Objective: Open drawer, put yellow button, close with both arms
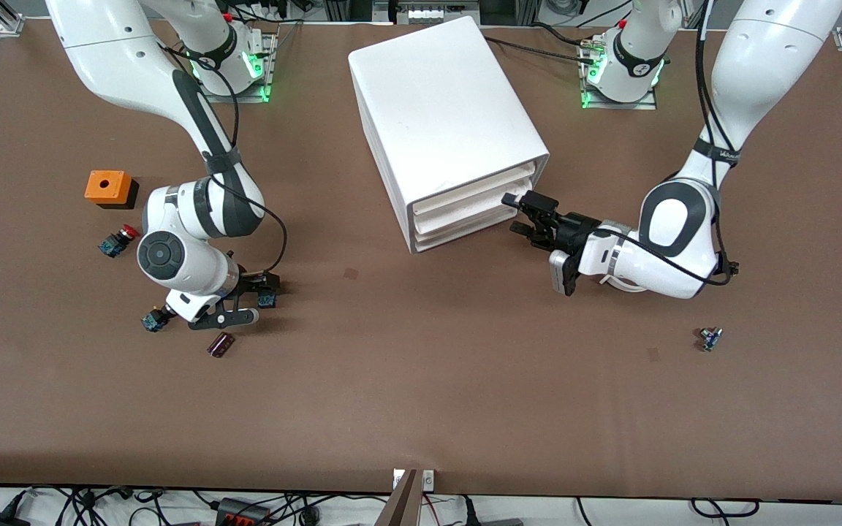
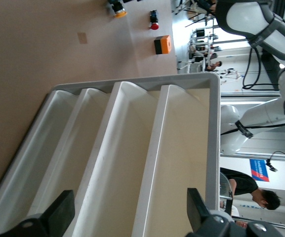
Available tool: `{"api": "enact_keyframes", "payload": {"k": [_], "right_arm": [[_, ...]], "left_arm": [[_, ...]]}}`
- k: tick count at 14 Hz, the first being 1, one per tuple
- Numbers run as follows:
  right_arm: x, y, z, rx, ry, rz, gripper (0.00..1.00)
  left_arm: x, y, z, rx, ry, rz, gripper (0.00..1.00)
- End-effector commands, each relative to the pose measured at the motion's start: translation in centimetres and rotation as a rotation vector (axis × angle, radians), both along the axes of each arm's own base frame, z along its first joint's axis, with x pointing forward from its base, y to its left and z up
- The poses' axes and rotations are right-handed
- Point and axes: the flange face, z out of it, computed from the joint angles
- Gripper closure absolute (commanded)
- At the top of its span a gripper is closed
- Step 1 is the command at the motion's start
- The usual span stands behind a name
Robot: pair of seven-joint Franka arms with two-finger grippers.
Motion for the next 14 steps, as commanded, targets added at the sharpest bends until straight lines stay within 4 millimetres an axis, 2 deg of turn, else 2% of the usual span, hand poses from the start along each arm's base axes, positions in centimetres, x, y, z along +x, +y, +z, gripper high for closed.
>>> {"api": "enact_keyframes", "payload": {"k": [1, 2, 3, 7, 8, 9, 10, 11, 12, 13, 14], "right_arm": [[0.5, 0.5, -0.7, 0.01, -0.005, -0.028, 0.0], [0.3, 0.8, -0.9, 0.012, -0.001, -0.026, 0.0], [-0.1, 1.9, -1.6, 0.021, 0.011, -0.01, 0.0], [0.1, 2.0, -3.3, 0.02, -0.001, -0.009, 0.0], [0.1, 2.0, -3.2, 0.02, -0.003, -0.009, 0.15], [0.3, 2.1, -2.9, 0.022, -0.004, -0.007, 0.4], [0.4, 2.1, -2.6, 0.025, -0.008, -0.005, 0.68], [0.5, 2.1, -2.5, 0.026, -0.01, 0.001, 0.88], [0.6, 2.2, -2.1, 0.028, -0.013, 0.003, 0.98], [0.5, 2.2, -1.4, 0.027, -0.005, 0.004, 1.0], [0.8, 2.3, 0.1, 0.032, -0.013, 0.006, 1.0]], "left_arm": [[-2.2, 0.3, -1.2, -0.057, 0.005, 0.0, 0.24], [-2.8, 0.4, -1.4, -0.068, 0.028, 0.003, 0.3], [-3.5, 0.2, -1.6, -0.089, 0.055, 0.004, 0.31], [-3.9, 0.0, -1.5, -0.111, 0.074, -0.004, 0.42], [-4.0, 0.0, -1.6, -0.112, 0.08, -0.006, 0.46], [-4.1, -0.1, -1.8, -0.111, 0.082, -0.006, 0.5], [-4.2, -0.1, -1.8, -0.112, 0.085, -0.008, 0.59], [-4.2, -0.1, -1.8, -0.117, 0.091, -0.012, 0.7], [-4.3, -0.1, -1.7, -0.122, 0.093, -0.017, 0.8], [-4.3, -0.1, -1.7, -0.123, 0.094, -0.018, 0.89], [-4.3, 0.0, -1.7, -0.123, 0.094, -0.017, 0.92]]}}
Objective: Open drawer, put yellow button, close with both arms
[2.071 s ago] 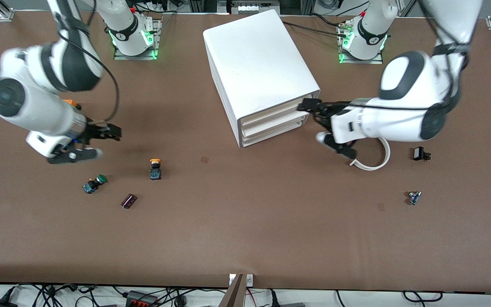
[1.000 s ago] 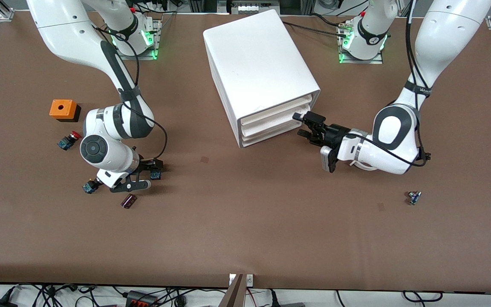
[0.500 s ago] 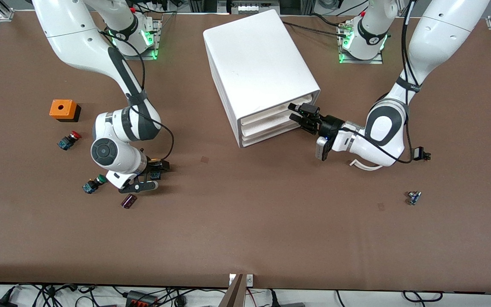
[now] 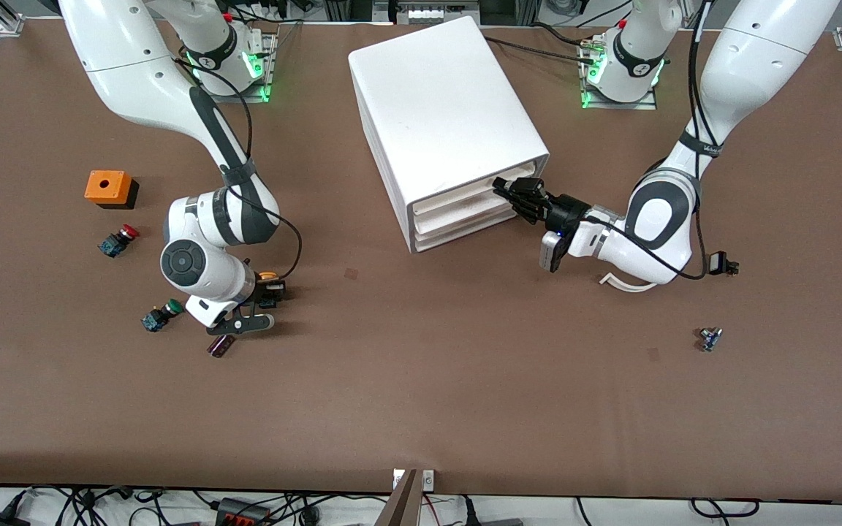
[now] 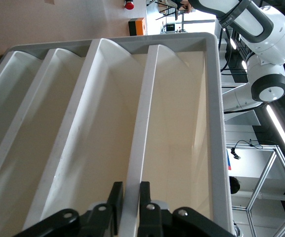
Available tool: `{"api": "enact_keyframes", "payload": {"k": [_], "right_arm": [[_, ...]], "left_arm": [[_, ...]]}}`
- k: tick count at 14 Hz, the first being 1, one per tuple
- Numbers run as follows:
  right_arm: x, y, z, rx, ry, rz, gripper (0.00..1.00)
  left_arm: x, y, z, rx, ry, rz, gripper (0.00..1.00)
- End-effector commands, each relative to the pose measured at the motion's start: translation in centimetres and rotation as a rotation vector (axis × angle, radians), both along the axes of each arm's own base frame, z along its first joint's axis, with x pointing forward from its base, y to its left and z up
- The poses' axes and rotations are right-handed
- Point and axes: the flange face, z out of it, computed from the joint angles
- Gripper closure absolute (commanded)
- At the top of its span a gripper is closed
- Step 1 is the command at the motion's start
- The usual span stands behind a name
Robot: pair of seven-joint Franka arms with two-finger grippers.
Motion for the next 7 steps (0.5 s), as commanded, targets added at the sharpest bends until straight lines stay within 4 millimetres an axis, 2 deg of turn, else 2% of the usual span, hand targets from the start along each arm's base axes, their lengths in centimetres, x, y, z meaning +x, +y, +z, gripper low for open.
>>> {"api": "enact_keyframes", "payload": {"k": [1, 3, 4, 7], "right_arm": [[0.9, 0.8, 3.9, 0.021, -0.006, 0.005, 1.0], [2.2, 2.0, 7.3, 0.027, 0.008, 0.027, 1.0], [2.7, 4.0, 9.5, 0.04, -0.003, 0.053, 1.0], [3.9, 9.2, 17.8, 0.074, -0.093, 0.051, 1.0]], "left_arm": [[-0.6, 0.3, 0.5, -0.02, 0.0, 0.015, 0.98], [-0.3, 0.4, 0.9, -0.02, -0.009, 0.017, 0.99], [-0.1, 0.5, 1.0, -0.016, -0.01, 0.019, 0.99], [1.5, 1.3, 1.6, 0.002, -0.039, 0.037, 0.99]]}}
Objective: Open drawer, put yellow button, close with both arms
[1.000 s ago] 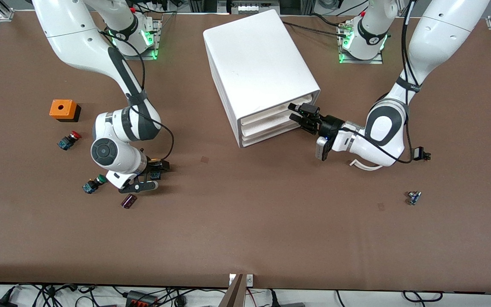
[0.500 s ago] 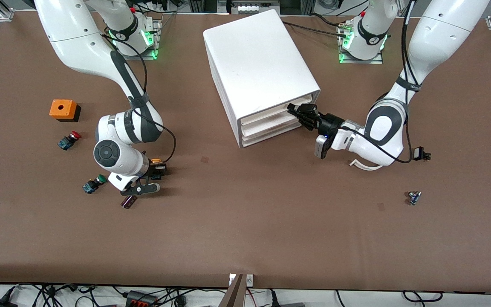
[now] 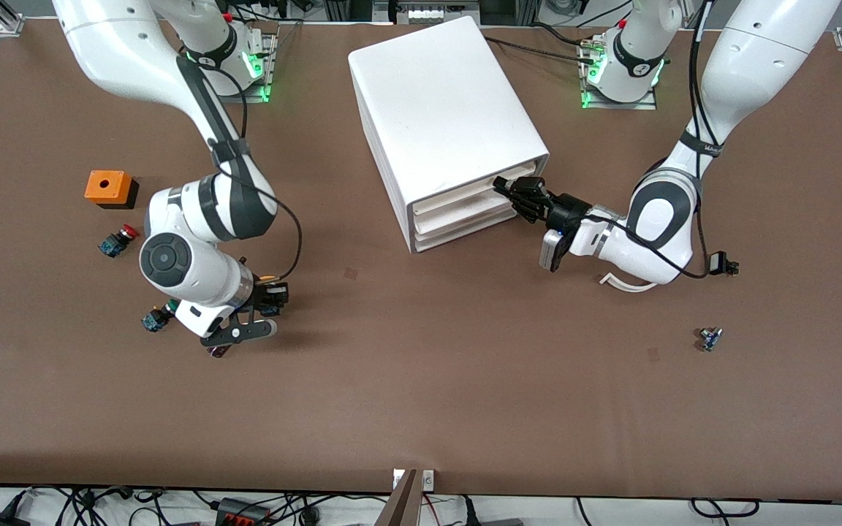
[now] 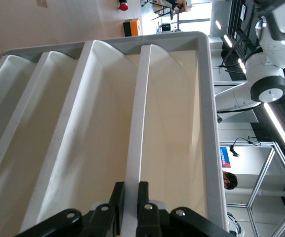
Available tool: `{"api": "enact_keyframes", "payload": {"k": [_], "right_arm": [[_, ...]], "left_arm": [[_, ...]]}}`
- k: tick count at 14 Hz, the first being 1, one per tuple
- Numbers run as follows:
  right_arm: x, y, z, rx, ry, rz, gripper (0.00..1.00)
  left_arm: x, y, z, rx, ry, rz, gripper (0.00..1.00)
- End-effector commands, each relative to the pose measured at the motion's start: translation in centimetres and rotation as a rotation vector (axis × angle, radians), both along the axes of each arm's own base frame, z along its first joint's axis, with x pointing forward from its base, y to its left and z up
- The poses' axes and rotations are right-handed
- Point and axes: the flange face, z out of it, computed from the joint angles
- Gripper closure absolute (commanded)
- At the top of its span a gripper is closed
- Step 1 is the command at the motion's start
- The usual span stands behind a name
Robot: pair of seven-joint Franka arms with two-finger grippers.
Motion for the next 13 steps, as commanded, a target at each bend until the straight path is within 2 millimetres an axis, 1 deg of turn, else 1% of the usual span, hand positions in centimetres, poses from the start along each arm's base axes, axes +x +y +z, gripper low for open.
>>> {"api": "enact_keyframes", "payload": {"k": [1, 2, 3, 4, 5, 6, 8, 10, 12, 13], "right_arm": [[0.4, 4.1, 6.7, 0.028, -0.024, -0.029, 1.0], [0.5, 4.6, 8.3, 0.033, -0.023, -0.033, 1.0], [0.1, 5.6, 9.2, 0.032, -0.018, -0.017, 1.0], [-0.5, 7.1, 10.0, 0.032, -0.019, 0.004, 1.0], [-1.3, 8.4, 10.5, 0.03, -0.015, 0.026, 1.0], [-1.8, 9.4, 12.2, 0.04, -0.035, 0.041, 1.0], [-2.6, 11.9, 14.4, 0.064, -0.078, 0.039, 1.0], [-4.1, 16.1, 17.0, 0.105, -0.119, -0.045, 1.0], [-5.3, 18.7, 18.0, 0.13, -0.141, -0.061, 1.0], [-6.0, 20.0, 18.1, 0.138, -0.15, -0.043, 1.0]], "left_arm": [[2.3, 1.9, 1.6, 0.021, -0.033, 0.054, 0.99], [3.4, 3.0, 1.0, 0.031, -0.032, 0.078, 0.99], [4.2, 3.4, 0.8, 0.034, -0.035, 0.085, 0.99], [5.2, 4.1, 0.6, 0.057, -0.059, 0.079, 0.99], [6.5, 5.0, 0.8, 0.094, -0.086, 0.073, 0.99], [7.2, 5.5, 1.0, 0.12, -0.093, 0.068, 0.99], [8.8, 6.2, 1.4, 0.146, -0.107, 0.076, 0.99], [10.1, 6.6, 1.4, 0.152, -0.113, 0.094, 0.99], [10.6, 7.1, 1.0, 0.164, -0.121, 0.097, 0.98], [10.6, 7.0, 1.0, 0.169, -0.124, 0.091, 0.84]]}}
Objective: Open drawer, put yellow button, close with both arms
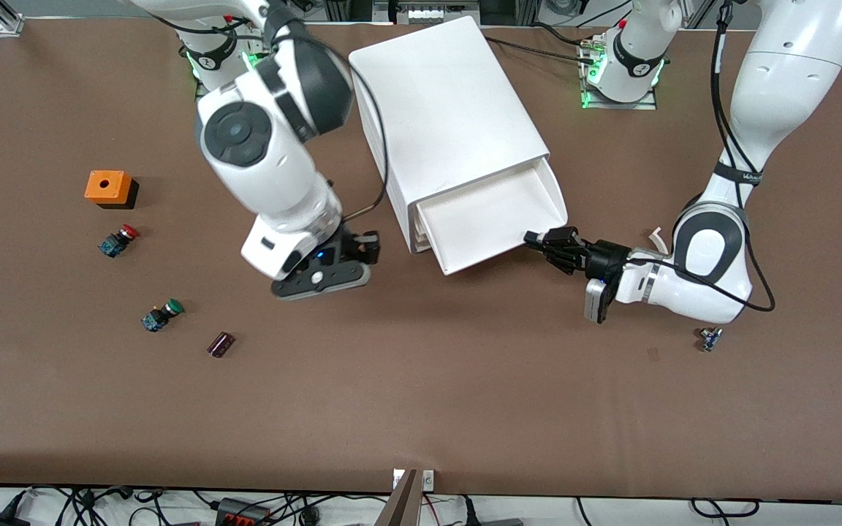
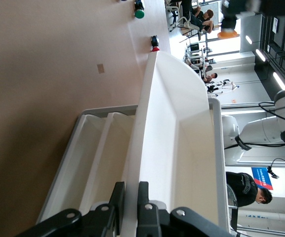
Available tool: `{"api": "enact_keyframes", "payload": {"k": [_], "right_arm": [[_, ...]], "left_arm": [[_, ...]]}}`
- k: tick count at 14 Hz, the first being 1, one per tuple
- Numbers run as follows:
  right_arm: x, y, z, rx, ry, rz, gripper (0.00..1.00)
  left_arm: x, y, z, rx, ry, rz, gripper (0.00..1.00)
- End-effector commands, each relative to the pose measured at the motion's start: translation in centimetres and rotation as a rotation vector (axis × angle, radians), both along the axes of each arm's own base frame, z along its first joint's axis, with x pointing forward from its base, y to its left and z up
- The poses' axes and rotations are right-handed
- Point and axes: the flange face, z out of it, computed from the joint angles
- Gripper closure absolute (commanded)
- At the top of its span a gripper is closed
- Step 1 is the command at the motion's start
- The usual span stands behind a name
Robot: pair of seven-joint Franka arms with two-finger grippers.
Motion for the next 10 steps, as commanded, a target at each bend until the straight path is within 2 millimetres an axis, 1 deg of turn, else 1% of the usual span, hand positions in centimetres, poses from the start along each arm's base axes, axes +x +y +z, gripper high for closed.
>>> {"api": "enact_keyframes", "payload": {"k": [1, 2, 4, 5, 6, 7, 8, 9, 10], "right_arm": [[-1.1, 3.0, 1.0, 0.038, -0.034, 0.001, 1.0], [-2.1, 4.8, 1.2, 0.058, -0.053, 0.004, 1.0], [-3.4, 7.5, 1.1, 0.103, -0.088, -0.017, 1.0], [-3.8, 8.4, 1.0, 0.116, -0.098, -0.017, 1.0], [-4.5, 9.6, 0.5, 0.119, -0.102, 0.0, 1.0], [-5.5, 11.2, -0.2, 0.123, -0.113, 0.022, 1.0], [-6.6, 12.9, -1.4, 0.124, -0.108, 0.019, 1.0], [-7.5, 14.2, -1.8, 0.133, -0.106, -0.011, 1.0], [-8.1, 15.1, -1.4, 0.143, -0.117, -0.027, 1.0]], "left_arm": [[1.1, 0.8, -0.8, 0.062, 0.011, 0.006, 0.15], [1.2, 1.1, -0.5, 0.064, 0.009, 0.012, 0.0], [1.3, 1.7, 0.4, 0.08, 0.028, 0.031, 0.0], [1.5, 2.0, 1.7, 0.105, 0.052, 0.05, 0.0], [1.6, 2.4, 3.2, 0.157, 0.078, 0.068, 0.0], [1.6, 2.6, 4.9, 0.224, 0.106, 0.083, 0.0], [1.8, 2.8, 6.7, 0.291, 0.121, 0.1, 0.0], [2.0, 3.1, 8.2, 0.361, 0.131, 0.116, 0.0], [2.3, 3.4, 9.9, 0.436, 0.134, 0.132, 0.0]]}}
